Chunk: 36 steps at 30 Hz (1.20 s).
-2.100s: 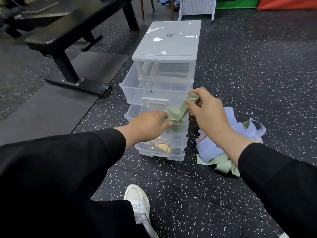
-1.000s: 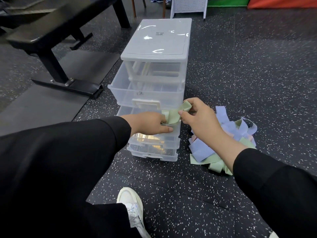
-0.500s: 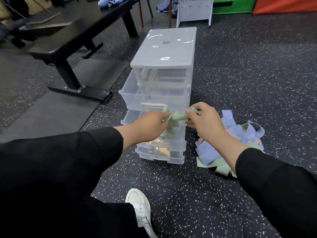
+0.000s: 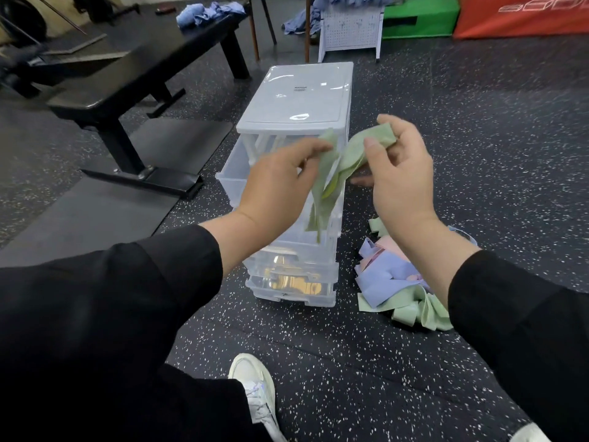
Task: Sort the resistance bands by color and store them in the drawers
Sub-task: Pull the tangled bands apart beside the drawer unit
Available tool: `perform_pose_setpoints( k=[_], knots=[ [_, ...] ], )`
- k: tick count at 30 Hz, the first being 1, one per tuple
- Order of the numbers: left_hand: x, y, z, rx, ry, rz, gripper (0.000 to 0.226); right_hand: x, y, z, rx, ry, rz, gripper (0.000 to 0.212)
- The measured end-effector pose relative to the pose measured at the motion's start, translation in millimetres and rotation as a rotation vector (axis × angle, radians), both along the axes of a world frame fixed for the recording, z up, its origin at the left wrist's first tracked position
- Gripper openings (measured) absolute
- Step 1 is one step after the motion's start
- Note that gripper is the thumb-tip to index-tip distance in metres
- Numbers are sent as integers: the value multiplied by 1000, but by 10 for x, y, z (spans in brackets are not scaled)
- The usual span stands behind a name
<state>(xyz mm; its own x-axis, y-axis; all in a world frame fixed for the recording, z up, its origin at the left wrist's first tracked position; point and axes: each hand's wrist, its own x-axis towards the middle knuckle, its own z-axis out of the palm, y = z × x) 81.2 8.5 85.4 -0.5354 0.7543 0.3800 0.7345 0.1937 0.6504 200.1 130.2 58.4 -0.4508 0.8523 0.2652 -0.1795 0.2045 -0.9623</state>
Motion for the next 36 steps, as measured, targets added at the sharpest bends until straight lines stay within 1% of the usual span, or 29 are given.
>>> perform_pose_setpoints(
  k=[3, 5, 7, 8, 12, 14, 16, 18, 20, 23, 27, 29, 31, 33, 36],
  knots=[
    [14, 104, 241, 152, -93, -23, 29, 20, 119, 244, 39, -3, -70, 35],
    [66, 177, 393, 235, -163, -85, 35, 55, 226, 430, 80, -86, -99, 44],
    [113, 278, 461, 246, -206, -130, 42, 121, 350, 585, 98, -208, -105, 50],
    [141, 336, 470, 237, -224, -145, 44, 167, 400, 645, 98, -256, -95, 49],
    [400, 568, 458, 159, -341, -215, 44, 484, 575, 739, 111, -386, 8, 34],
    [572, 675, 424, 90, -380, -223, 40, 673, 663, 708, 92, -406, 33, 32],
    [735, 758, 353, 54, -434, -219, 30, 833, 730, 649, 66, -413, 24, 31],
    [869, 821, 279, 11, -502, -208, 20, 961, 771, 565, -13, -402, 12, 30],
    [966, 856, 201, -64, -591, -174, 18, 1075, 798, 468, -88, -406, 25, 27],
    [1005, 862, 51, -184, -797, -168, 10, 1203, 823, 356, -151, -438, 38, 23],
    [974, 854, -73, -227, -920, -175, 6, 1293, 856, 256, -206, -473, 28, 18],
    [961, 857, -110, -226, -928, -138, 6, 1298, 860, 208, -221, -485, 18, 17],
    [943, 871, -147, -189, -897, -108, 10, 1281, 860, 166, -216, -499, 3, 18],
    [949, 879, -149, -127, -825, -84, 13, 1254, 862, 137, -216, -506, -9, 20],
    [1040, 886, -132, -78, -711, -118, 15, 1196, 817, 123, -220, -499, 19, 21]
  ],
)
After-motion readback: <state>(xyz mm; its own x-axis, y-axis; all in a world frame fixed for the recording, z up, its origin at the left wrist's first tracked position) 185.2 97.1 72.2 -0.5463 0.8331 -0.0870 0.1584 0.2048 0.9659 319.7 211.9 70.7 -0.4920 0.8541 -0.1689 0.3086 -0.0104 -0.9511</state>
